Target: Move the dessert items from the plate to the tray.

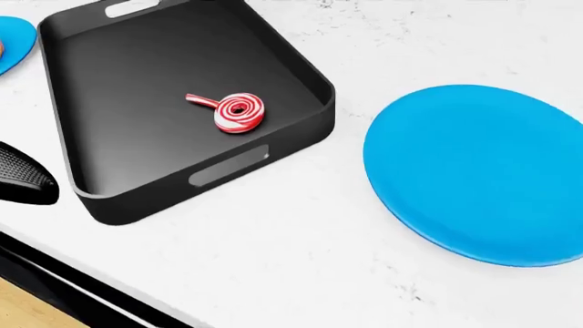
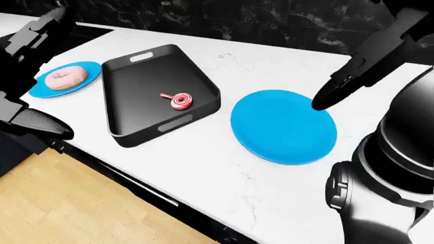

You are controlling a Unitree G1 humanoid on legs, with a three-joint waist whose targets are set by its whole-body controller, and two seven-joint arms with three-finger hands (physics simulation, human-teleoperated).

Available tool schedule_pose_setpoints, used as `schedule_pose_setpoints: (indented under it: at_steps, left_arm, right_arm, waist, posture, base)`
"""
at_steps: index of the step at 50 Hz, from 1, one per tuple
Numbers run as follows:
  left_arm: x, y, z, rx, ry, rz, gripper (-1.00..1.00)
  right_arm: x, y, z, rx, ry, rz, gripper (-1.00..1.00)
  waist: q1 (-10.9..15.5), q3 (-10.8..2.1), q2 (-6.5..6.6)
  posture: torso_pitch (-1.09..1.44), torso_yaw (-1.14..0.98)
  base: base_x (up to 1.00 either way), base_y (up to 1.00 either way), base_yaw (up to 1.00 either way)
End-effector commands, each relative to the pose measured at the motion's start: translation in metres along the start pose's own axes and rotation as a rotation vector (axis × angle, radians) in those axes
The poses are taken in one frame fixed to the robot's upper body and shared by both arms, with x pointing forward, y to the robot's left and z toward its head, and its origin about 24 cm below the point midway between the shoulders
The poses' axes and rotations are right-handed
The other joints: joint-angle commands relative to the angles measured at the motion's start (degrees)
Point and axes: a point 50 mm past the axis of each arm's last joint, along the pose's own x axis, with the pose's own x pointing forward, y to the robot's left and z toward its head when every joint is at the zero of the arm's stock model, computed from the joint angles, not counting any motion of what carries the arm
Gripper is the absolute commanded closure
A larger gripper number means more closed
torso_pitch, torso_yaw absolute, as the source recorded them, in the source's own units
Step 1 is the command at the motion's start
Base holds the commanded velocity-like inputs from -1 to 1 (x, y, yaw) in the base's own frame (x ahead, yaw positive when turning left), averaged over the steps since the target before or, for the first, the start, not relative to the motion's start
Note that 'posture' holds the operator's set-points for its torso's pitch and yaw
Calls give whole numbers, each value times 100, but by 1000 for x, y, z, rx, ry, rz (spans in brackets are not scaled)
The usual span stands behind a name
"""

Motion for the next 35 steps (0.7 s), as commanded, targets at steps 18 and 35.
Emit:
schedule_pose_setpoints:
  at_steps: [18,35]
  left_arm:
    - [0,7,17,-17,-70,45,-100]
    - [-3,6,14,-9,-72,46,-100]
  right_arm:
    - [-27,9,-21,-23,6,-41,-100]
    - [-26,20,-26,14,-5,-36,-100]
  waist:
    - [-834,-121,-55]
    - [-1286,-74,347]
  posture:
    - [0,11]
    - [0,12]
  base:
    - [0,1,0]
    - [1,40,0]
